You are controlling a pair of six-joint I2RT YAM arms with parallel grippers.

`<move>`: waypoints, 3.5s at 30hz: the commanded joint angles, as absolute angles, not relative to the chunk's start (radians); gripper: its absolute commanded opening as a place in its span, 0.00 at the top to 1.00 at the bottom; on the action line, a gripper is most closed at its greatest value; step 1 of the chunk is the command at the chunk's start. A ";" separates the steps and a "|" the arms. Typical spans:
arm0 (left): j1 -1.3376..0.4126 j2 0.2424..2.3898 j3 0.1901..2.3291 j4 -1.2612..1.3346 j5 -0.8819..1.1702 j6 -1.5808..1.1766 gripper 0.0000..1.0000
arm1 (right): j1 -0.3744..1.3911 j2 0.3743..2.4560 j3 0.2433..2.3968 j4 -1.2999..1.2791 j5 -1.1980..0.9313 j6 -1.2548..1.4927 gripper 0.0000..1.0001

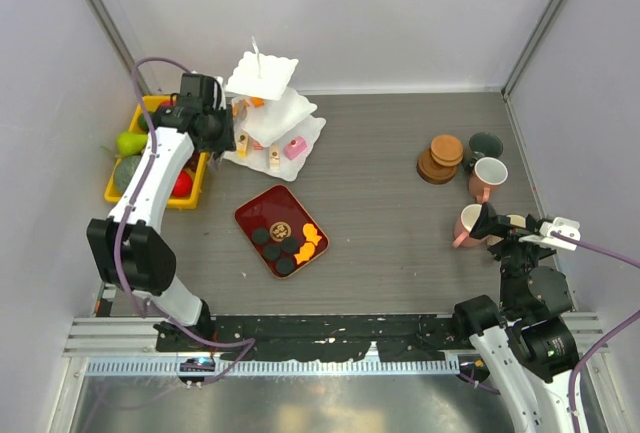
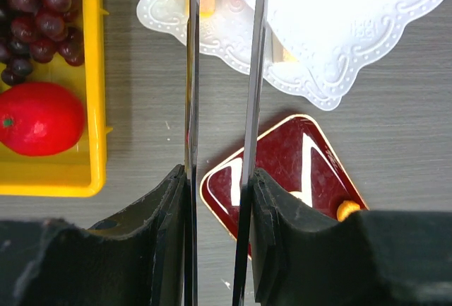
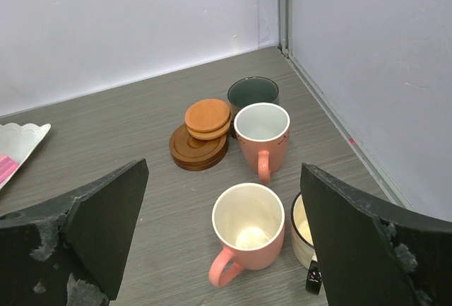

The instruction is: Serve the afternoon tea

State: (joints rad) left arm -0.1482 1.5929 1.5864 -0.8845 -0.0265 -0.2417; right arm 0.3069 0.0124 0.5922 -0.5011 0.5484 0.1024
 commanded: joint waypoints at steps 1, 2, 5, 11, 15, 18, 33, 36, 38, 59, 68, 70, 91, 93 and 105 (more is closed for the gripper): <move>-0.144 1.638 1.666 -0.825 -0.023 -0.210 0.66 | 0.311 0.011 0.592 -0.459 0.560 0.086 0.04; -0.143 1.649 1.673 -0.831 -0.018 -0.210 0.66 | 0.311 0.009 0.592 -0.459 0.560 0.086 0.05; -0.143 1.661 1.672 -0.833 -0.009 -0.213 0.65 | 0.313 0.011 0.592 -0.459 0.560 0.086 0.05; -0.144 1.660 1.654 -0.836 -0.005 -0.206 0.59 | 0.313 0.012 0.592 -0.459 0.558 0.086 0.04; -0.143 1.637 1.643 -0.834 -0.005 -0.212 0.53 | 0.311 0.011 0.592 -0.459 0.560 0.086 0.05; -0.143 1.615 1.638 -0.844 -0.005 -0.212 0.51 | 0.311 0.011 0.592 -0.459 0.558 0.086 0.04; -0.172 1.444 1.499 -0.896 0.094 -0.229 0.45 | 0.313 0.006 0.594 -0.460 0.557 0.087 0.04; -0.212 1.367 1.410 -0.907 0.098 -0.230 0.45 | 0.313 0.006 0.594 -0.460 0.557 0.087 0.04; -0.253 1.315 1.344 -0.911 0.094 -0.233 0.44 | 0.311 0.005 0.594 -0.460 0.557 0.089 0.05; -0.698 1.069 0.882 -0.839 0.097 -0.485 0.44 | 0.311 0.029 0.594 -0.459 0.561 0.086 0.05; -0.698 1.114 0.845 -0.775 0.146 -0.503 0.48 | 0.311 0.028 0.594 -0.460 0.561 0.084 0.04; -0.698 1.123 0.844 -0.767 0.156 -0.508 0.49 | 0.311 0.026 0.594 -0.460 0.566 0.086 0.05; -0.718 1.166 0.844 -0.761 0.204 -0.528 0.55 | 0.311 0.020 0.594 -0.460 0.565 0.086 0.05; -0.722 1.164 0.842 -0.749 0.219 -0.534 0.57 | 0.311 0.021 0.594 -0.459 0.565 0.086 0.05; -0.724 1.092 0.862 -0.765 0.170 -0.543 0.71 | 0.311 0.023 0.594 -0.460 0.565 0.084 0.05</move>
State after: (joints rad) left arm -0.7227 1.1469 0.8242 -0.7834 0.1978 -0.5423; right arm 0.3069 0.0135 0.5922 -0.5011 0.5491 0.0998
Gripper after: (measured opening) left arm 0.371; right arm 0.956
